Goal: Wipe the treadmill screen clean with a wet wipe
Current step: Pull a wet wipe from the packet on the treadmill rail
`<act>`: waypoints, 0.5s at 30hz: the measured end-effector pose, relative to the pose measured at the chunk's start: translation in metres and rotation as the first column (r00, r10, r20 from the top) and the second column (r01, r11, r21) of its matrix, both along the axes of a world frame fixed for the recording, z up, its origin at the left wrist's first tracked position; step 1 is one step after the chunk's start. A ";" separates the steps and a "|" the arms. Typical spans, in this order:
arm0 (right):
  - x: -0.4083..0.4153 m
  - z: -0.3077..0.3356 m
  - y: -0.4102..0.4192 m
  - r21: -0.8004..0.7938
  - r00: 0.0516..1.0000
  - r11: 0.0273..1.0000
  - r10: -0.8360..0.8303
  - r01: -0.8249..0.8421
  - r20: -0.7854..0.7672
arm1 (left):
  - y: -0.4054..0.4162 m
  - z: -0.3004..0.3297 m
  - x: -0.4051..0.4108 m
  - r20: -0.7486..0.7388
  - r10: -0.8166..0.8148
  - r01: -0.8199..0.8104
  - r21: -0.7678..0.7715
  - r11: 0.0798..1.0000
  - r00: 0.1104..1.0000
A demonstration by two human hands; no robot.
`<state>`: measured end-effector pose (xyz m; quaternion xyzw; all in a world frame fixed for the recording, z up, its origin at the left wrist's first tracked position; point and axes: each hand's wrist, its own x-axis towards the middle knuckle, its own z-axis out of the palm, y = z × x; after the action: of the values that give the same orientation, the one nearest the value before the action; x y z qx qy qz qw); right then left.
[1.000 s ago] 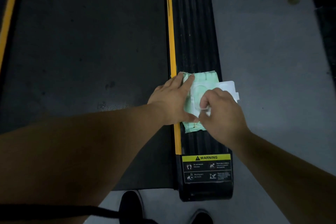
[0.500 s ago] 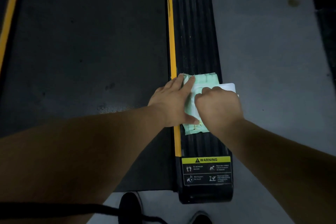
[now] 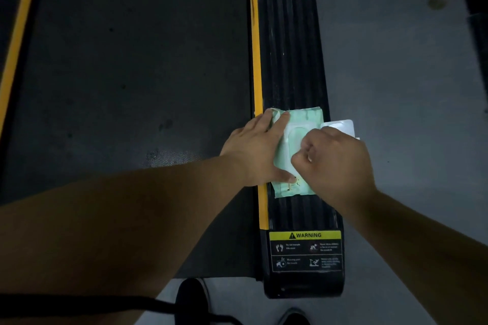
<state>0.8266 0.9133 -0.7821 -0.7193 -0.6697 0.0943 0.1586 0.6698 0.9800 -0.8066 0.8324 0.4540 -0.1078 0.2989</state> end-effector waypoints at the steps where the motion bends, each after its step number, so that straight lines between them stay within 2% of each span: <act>1: -0.001 0.001 -0.004 0.018 0.999 0.999 -0.030 0.031 -0.039 | 0.000 0.000 0.000 -0.003 0.000 0.000 -0.002 1.000 1.000; 3: -0.002 0.001 -0.006 -0.039 0.993 0.994 -0.104 0.102 -0.063 | 0.000 -0.001 0.001 -0.006 -0.001 0.001 0.004 1.000 1.000; 6: -0.003 -0.005 0.001 -0.232 0.985 0.959 -0.148 0.166 0.094 | -0.001 -0.002 0.002 -0.007 -0.003 0.003 0.014 1.000 1.000; 8: -0.004 -0.005 0.003 -0.238 0.984 0.960 -0.119 0.149 0.133 | -0.002 0.000 0.002 -0.010 -0.004 0.004 0.022 1.000 1.000; 11: -0.006 -0.002 -0.001 -0.070 0.992 0.990 -0.124 0.125 0.013 | -0.001 0.001 0.002 -0.025 0.001 -0.001 0.015 1.000 1.000; 13: -0.007 0.007 -0.006 0.078 0.985 0.985 -0.147 0.154 -0.084 | -0.001 0.004 0.003 -0.043 0.001 0.000 0.010 1.000 0.999; 15: -0.003 0.022 -0.007 0.149 0.958 0.967 -0.171 0.208 -0.229 | -0.001 0.006 0.004 -0.053 0.000 0.001 0.018 1.000 0.999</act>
<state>0.8233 0.9064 -0.7604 -0.7496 -0.5821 0.0979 0.2996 0.6735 0.9792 -0.8005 0.8321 0.4624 -0.1257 0.2794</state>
